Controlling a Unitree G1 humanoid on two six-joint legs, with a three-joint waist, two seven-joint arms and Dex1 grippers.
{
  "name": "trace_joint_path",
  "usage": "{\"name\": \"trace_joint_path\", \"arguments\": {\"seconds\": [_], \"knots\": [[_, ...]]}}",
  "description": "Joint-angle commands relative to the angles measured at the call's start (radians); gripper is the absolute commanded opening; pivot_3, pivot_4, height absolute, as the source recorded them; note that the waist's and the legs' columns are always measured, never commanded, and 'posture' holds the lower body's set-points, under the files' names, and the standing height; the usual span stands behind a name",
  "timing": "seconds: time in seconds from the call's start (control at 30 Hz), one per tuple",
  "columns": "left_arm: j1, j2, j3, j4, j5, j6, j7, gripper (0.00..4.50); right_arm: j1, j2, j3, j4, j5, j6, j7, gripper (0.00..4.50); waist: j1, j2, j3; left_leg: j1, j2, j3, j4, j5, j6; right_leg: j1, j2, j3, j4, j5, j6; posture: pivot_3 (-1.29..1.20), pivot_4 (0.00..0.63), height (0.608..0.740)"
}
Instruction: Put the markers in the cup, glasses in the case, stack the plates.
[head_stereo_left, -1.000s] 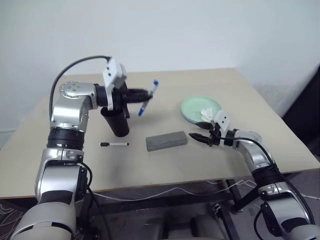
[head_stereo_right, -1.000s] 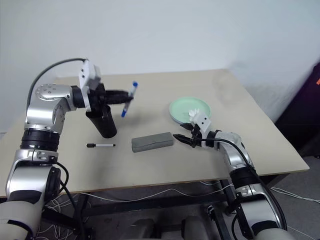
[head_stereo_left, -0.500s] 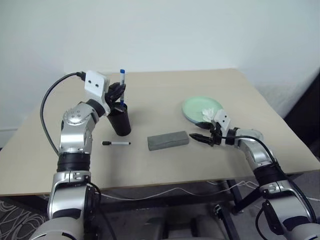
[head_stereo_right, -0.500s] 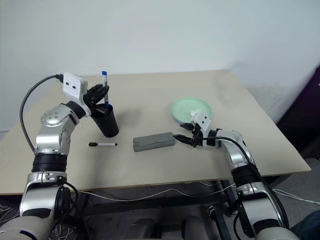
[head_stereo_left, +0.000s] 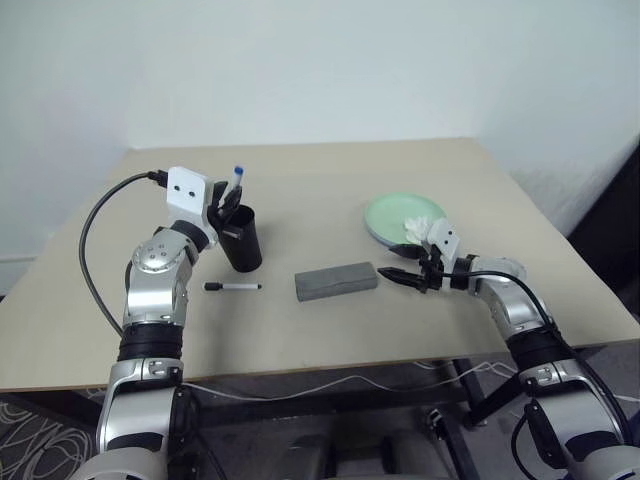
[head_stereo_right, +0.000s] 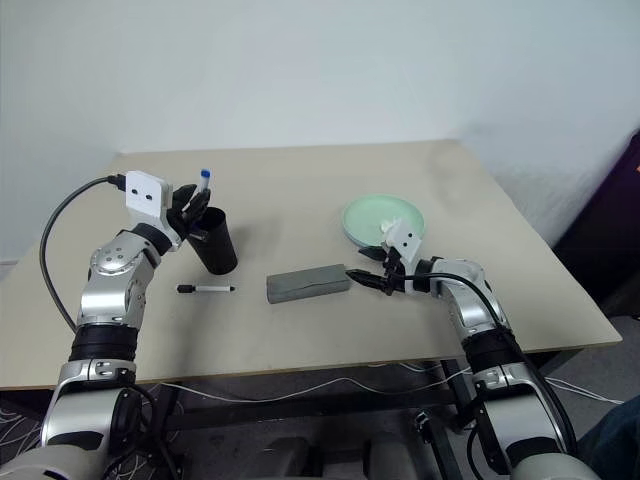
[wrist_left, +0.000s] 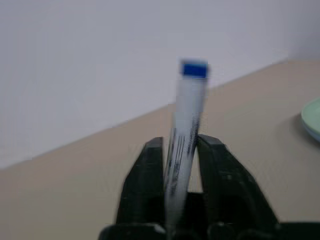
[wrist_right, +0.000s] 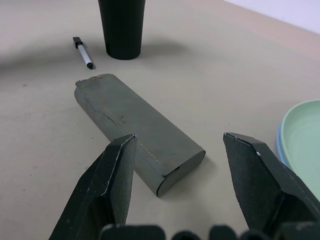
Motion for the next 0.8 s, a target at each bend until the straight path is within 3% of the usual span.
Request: {"name": "trace_joint_path", "arguments": {"seconds": [0.03,0.07,0.3,0.5,0.63,0.8], "knots": [[-0.018,0.003,0.001,-0.004,-0.002,-0.030,-0.010,2.40,-0.030,-0.001,-0.015,-0.034,0.002,-0.004,-0.003,3.02,0.000,0.000,0.000,0.000,0.000,0.000,0.000,0.000,0.000,0.000,0.000,0.000,0.000,0.000,0.000,0.00,0.000,0.740],[-0.018,0.002,-0.002,-0.004,-0.006,-0.028,-0.018,2.65,-0.030,-0.001,-0.015,-0.035,0.003,-0.004,-0.004,3.02,0.000,0.000,0.000,0.000,0.000,0.000,0.000,0.000,0.000,0.000,0.000,0.000,0.000,0.000,0.000,0.00,0.000,0.740],[-0.024,0.020,-0.006,-0.036,-0.036,-0.014,-0.099,2.65,-0.028,0.005,-0.014,-0.040,0.010,-0.002,-0.002,3.02,0.000,0.000,0.000,0.000,0.000,0.000,0.000,0.000,0.000,0.000,0.000,0.000,0.000,0.000,0.000,0.00,0.000,0.740],[-0.049,0.148,-0.002,-0.157,-0.182,0.099,-0.416,2.65,-0.027,0.011,-0.013,-0.046,0.015,0.007,0.014,3.02,-0.002,0.000,0.000,-0.002,0.000,0.000,-0.001,0.000,0.000,-0.002,0.000,0.000,0.000,0.000,0.000,0.00,0.000,0.740],[-0.038,0.271,-0.074,-0.250,-0.232,0.225,-0.637,2.65,-0.029,0.017,-0.011,-0.044,0.013,0.007,0.014,3.02,-0.002,0.001,0.000,-0.001,0.000,0.001,-0.002,0.000,0.000,-0.002,0.000,0.000,-0.001,0.000,0.000,0.00,0.000,0.740],[-0.037,0.430,-0.300,-0.230,-0.070,0.230,-0.861,2.65,-0.036,0.027,-0.009,-0.031,0.007,0.000,0.014,3.02,-0.001,0.001,0.001,0.000,0.000,0.001,-0.004,0.000,0.000,-0.001,0.000,0.000,-0.001,-0.001,-0.001,0.00,0.000,0.740]]}}
